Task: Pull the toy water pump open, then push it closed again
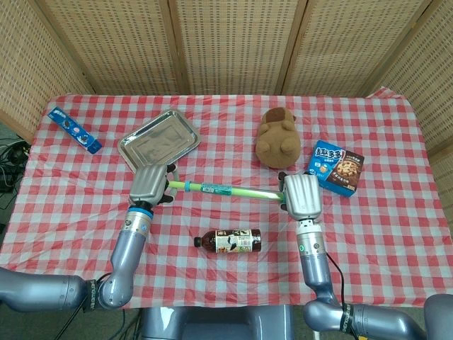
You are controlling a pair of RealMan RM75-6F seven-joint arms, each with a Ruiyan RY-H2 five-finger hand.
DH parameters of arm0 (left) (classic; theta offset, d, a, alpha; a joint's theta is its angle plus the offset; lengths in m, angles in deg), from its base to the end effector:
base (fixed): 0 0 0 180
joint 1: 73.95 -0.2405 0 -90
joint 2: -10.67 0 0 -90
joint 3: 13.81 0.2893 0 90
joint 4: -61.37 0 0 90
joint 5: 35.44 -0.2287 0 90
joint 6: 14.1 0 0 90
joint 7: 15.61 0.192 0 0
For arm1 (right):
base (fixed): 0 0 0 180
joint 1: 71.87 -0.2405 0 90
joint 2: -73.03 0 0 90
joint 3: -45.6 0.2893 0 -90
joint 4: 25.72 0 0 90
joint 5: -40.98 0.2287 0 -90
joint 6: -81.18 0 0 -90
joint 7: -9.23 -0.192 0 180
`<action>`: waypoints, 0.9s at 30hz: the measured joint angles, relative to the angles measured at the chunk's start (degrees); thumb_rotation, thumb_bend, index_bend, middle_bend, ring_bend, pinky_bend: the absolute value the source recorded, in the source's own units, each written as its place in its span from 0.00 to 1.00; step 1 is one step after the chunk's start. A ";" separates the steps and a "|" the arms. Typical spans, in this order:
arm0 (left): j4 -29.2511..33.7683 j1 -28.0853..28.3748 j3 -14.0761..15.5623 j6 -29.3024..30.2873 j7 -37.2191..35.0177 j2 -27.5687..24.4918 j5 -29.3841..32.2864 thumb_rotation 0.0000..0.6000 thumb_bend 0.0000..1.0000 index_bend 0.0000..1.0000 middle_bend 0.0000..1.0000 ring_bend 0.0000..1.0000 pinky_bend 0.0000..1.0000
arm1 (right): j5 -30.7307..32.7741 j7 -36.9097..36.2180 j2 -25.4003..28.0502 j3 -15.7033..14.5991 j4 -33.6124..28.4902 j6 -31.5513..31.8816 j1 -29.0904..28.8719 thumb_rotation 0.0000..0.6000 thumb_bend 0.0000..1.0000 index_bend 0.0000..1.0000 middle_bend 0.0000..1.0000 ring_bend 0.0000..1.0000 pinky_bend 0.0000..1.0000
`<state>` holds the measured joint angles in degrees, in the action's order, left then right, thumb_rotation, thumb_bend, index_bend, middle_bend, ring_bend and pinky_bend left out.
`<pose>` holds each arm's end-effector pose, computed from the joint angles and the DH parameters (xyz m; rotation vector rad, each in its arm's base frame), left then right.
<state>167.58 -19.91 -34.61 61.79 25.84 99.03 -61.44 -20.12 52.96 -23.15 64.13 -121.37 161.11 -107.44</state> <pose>-0.0722 0.4177 -0.0107 -1.5513 -1.1769 -0.8924 -0.1276 -0.3896 0.0001 1.4454 -0.7891 1.0007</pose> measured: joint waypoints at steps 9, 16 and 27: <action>-0.06 0.68 -0.20 -0.06 0.15 0.76 0.22 1.00 0.66 0.86 0.93 0.89 0.78 | -0.22 0.46 -0.77 -0.55 -0.16 0.22 -0.49 1.00 0.29 0.72 1.00 1.00 0.65; -0.06 0.67 0.22 0.10 0.30 0.66 -0.10 1.00 0.61 0.65 0.73 0.75 0.69 | -0.11 0.69 -0.50 -0.69 0.36 0.26 -0.53 1.00 0.24 0.61 1.00 0.98 0.59; 1.35 -0.78 2.65 -3.95 0.57 -3.94 1.25 1.00 0.38 0.23 0.10 0.17 0.24 | 1.63 1.21 1.53 -1.49 1.76 -0.70 0.19 1.00 0.19 0.27 0.53 0.55 0.13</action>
<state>168.93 -20.69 -31.96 57.84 26.41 95.10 -60.18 -18.49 54.17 -21.63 62.64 -119.61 160.42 -107.26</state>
